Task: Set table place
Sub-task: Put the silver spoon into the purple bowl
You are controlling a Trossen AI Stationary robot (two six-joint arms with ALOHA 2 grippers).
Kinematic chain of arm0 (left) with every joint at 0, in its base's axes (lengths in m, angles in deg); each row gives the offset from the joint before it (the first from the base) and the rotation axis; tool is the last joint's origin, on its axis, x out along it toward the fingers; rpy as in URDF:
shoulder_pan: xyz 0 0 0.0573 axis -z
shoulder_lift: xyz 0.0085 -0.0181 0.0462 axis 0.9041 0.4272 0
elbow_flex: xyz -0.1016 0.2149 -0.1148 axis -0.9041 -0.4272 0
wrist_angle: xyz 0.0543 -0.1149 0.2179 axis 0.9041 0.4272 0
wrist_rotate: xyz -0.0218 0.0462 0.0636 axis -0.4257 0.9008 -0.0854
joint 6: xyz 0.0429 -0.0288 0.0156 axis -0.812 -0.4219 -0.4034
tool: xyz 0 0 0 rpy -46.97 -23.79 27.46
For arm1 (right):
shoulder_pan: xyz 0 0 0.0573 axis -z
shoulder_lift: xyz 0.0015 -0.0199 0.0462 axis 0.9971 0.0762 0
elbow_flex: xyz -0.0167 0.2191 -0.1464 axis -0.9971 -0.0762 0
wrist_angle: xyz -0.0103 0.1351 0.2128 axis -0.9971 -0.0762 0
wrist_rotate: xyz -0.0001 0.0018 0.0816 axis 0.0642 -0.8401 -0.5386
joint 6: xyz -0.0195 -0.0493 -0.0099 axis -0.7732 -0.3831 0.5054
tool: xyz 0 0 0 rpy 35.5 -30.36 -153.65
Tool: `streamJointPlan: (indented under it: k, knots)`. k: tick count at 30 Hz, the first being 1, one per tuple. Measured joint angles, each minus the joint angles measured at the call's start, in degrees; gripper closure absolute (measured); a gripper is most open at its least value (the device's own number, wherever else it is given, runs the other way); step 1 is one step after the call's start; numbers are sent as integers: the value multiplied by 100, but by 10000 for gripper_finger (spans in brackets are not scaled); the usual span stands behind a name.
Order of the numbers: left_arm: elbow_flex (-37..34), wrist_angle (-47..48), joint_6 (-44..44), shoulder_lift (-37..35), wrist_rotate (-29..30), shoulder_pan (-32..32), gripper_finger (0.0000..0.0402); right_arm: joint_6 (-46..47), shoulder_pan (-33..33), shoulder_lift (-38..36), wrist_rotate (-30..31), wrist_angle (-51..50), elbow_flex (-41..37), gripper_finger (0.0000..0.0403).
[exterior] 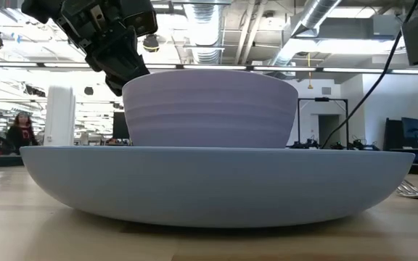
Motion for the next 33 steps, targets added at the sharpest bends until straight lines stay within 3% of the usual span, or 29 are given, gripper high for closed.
streamJointPlan:
  k: [8,16,21,26,33]
  knots:
    - [0,34,123,0,0,-2,311,995,-108,-318,15,-808,0,296]
    - [0,30,245,0,8,-4,311,1009,-108,-511,-89,-1266,2,291]
    - [0,9,275,0,41,-4,311,1420,-185,-649,142,-2182,-2,231]
    - [0,-107,245,0,158,-43,311,2617,-580,-866,1044,-3093,-111,157]
    - [9,-106,167,0,-574,-440,311,4647,-978,-2046,348,-2165,-1167,132]
